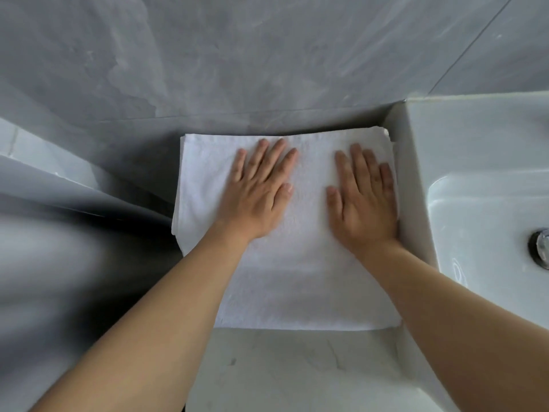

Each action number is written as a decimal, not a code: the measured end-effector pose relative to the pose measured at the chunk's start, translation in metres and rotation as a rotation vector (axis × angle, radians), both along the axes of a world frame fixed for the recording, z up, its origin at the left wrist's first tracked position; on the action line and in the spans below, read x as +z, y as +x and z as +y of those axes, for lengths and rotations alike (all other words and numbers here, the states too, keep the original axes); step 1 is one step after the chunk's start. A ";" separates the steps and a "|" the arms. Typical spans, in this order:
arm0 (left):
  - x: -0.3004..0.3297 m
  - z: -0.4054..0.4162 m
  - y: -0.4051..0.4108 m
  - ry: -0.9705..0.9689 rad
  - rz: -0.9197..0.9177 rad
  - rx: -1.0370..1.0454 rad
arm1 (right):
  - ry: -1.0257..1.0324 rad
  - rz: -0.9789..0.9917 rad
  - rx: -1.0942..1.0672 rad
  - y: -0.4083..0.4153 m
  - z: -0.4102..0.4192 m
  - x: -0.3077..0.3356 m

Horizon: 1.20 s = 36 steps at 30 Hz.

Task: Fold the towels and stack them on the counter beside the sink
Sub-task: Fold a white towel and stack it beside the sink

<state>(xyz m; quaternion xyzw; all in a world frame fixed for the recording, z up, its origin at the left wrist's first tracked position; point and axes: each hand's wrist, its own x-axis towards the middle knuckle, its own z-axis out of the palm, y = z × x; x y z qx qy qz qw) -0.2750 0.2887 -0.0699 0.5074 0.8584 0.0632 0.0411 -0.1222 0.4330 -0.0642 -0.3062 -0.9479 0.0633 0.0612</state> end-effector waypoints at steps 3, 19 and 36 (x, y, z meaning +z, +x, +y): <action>-0.003 -0.001 0.000 -0.002 0.007 0.010 | 0.013 0.003 0.021 -0.001 -0.001 -0.005; 0.012 -0.065 -0.022 -0.156 0.011 0.208 | -0.010 -0.153 -0.079 -0.007 -0.001 -0.001; -0.020 -0.121 0.136 0.006 0.026 -0.238 | -0.102 -0.082 0.210 0.112 -0.099 -0.008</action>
